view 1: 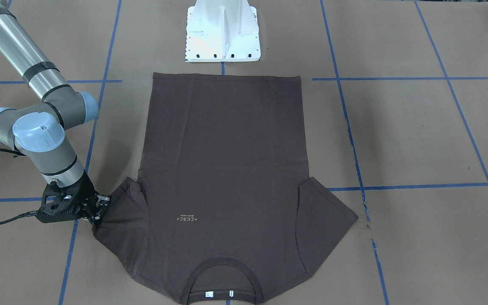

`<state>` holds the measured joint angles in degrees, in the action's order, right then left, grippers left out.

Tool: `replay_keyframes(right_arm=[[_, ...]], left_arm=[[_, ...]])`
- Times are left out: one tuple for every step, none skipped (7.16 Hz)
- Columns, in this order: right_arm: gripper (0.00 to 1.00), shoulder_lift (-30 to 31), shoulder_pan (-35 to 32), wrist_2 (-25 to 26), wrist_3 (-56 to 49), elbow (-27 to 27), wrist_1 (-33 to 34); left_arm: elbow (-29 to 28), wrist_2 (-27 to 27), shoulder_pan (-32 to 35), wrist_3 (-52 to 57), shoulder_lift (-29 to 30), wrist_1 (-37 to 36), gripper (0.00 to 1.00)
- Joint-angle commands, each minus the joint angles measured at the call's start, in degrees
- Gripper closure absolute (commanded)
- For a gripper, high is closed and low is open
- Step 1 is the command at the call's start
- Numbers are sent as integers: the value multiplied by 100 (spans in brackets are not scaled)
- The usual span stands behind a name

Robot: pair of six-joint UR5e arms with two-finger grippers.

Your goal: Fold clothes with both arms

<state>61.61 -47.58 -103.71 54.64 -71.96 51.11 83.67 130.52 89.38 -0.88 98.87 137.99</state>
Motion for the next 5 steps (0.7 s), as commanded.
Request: replay_keyframes(right_arm=[[100,-271,-6,-1,47,-107,352],[100,-603,3,69,91,-229,973],[100,-954,151,374,230,-231,1458],[100,-1306,387,726,667,-178,1846],[100,-1475,590,1112,871,-117,2050]], left_arm=[[-9,9,0,0,1,0,0],[-18,0,0,0,1,0,0],[-35,0,-9,0,1,0,0],[-35,0,0,-9,10,-9,0],[-35,0,-9,-9,27,-9,0]])
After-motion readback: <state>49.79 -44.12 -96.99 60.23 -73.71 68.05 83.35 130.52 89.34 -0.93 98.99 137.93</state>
